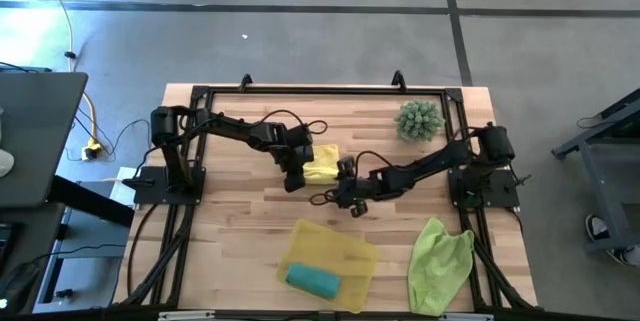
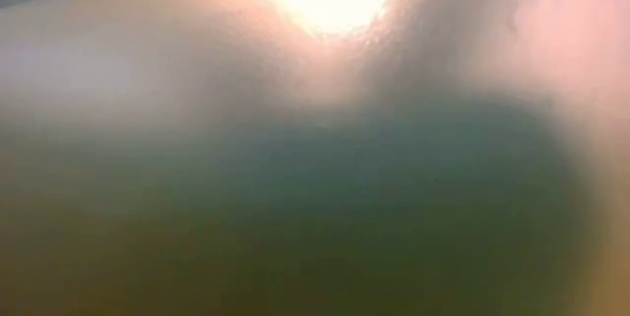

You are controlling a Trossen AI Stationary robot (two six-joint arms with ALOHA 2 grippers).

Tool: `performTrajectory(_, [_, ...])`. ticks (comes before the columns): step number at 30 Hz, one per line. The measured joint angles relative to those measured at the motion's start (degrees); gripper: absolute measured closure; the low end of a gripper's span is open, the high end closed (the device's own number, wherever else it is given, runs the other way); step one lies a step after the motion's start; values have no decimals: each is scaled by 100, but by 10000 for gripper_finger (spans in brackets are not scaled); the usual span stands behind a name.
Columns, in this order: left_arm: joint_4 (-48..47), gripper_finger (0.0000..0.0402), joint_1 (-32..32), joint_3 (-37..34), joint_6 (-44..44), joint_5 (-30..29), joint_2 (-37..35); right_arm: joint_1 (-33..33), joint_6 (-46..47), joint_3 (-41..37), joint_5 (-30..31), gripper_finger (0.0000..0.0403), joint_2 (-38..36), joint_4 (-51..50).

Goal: Roll microfiber towels into tight, uniform cylinder then place into a basket
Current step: Roll the yellow towel

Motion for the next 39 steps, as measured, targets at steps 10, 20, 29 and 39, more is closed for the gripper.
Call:
performTrajectory(10, [9, 390, -1, 0, -6, -2, 0, -260, 4, 26, 95, 211, 552, 388])
performTrajectory(20, [11, 389, -98, 0, 345, 291, 4, -484, 10, 25, 345, 211, 674, 577])
performTrajectory(29, [-173, 389, -122, 7, 1053, 420, 11, -803, 52, 23, -54, 258, 685, 570])
performTrajectory(39, [-190, 371, -122, 7, 1067, 395, 4, -914, 616, 14, -607, 393, 689, 414])
